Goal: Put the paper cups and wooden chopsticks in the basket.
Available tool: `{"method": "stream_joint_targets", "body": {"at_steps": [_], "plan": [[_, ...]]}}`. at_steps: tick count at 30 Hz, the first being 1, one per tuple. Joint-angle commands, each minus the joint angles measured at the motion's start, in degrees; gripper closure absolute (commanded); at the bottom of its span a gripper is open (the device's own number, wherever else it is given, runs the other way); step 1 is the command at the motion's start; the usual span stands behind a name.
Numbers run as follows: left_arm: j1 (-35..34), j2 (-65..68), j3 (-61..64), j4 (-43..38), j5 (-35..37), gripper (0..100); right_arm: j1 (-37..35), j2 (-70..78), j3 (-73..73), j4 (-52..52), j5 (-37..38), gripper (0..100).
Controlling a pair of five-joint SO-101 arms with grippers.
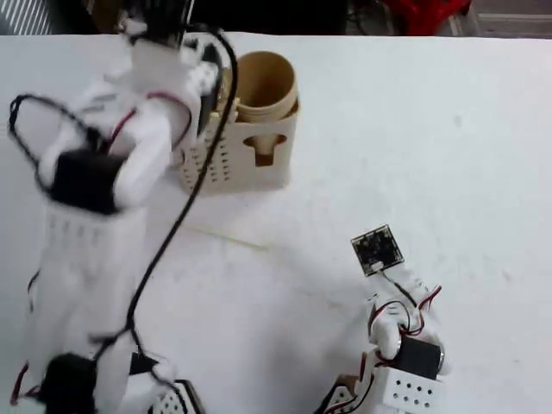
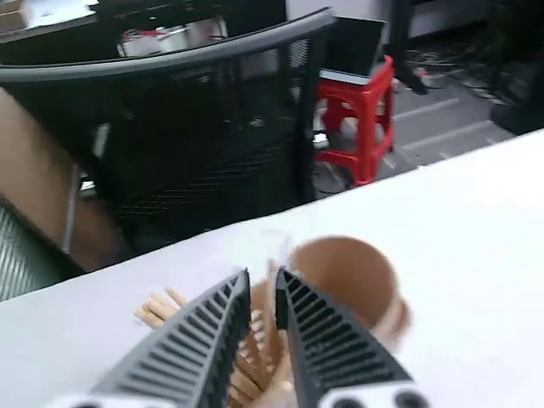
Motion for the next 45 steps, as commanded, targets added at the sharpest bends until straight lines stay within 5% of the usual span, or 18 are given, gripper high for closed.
{"method": "stream_joint_targets", "body": {"at_steps": [1, 5, 9, 14, 17, 21, 29, 45], "plan": [[8.7, -8.2, -1.9, 11.8, -2.8, 92, 0.0, -0.4, 0.5, 0.2, 0.2, 98.1], [17.0, -8.4, 3.8, 19.8, -12.7, 92, 0.0, -0.4, 0.5, 0.2, 0.2, 98.1], [20.9, -8.4, 19.8, 19.6, -21.3, 92, 0.0, -0.4, 0.5, 0.2, 0.2, 98.1], [19.3, -8.2, 42.7, 5.5, -33.2, 91, 0.0, -0.4, 0.5, 0.2, 0.2, 98.1], [15.8, -8.2, 55.1, -7.3, -34.4, 85, 0.0, -0.4, 0.5, 0.2, 0.2, 98.1], [10.4, -8.2, 62.7, -15.6, -40.7, 83, 0.0, -0.4, 0.5, 0.2, 0.2, 98.1], [3.1, 5.4, 58.9, -16.3, -47.8, 83, 0.0, -0.4, 0.5, 0.2, 0.2, 98.1], [3.1, 34.3, 36.8, -14.2, -49.7, 83, 0.0, -0.4, 0.5, 0.2, 0.2, 98.1]]}}
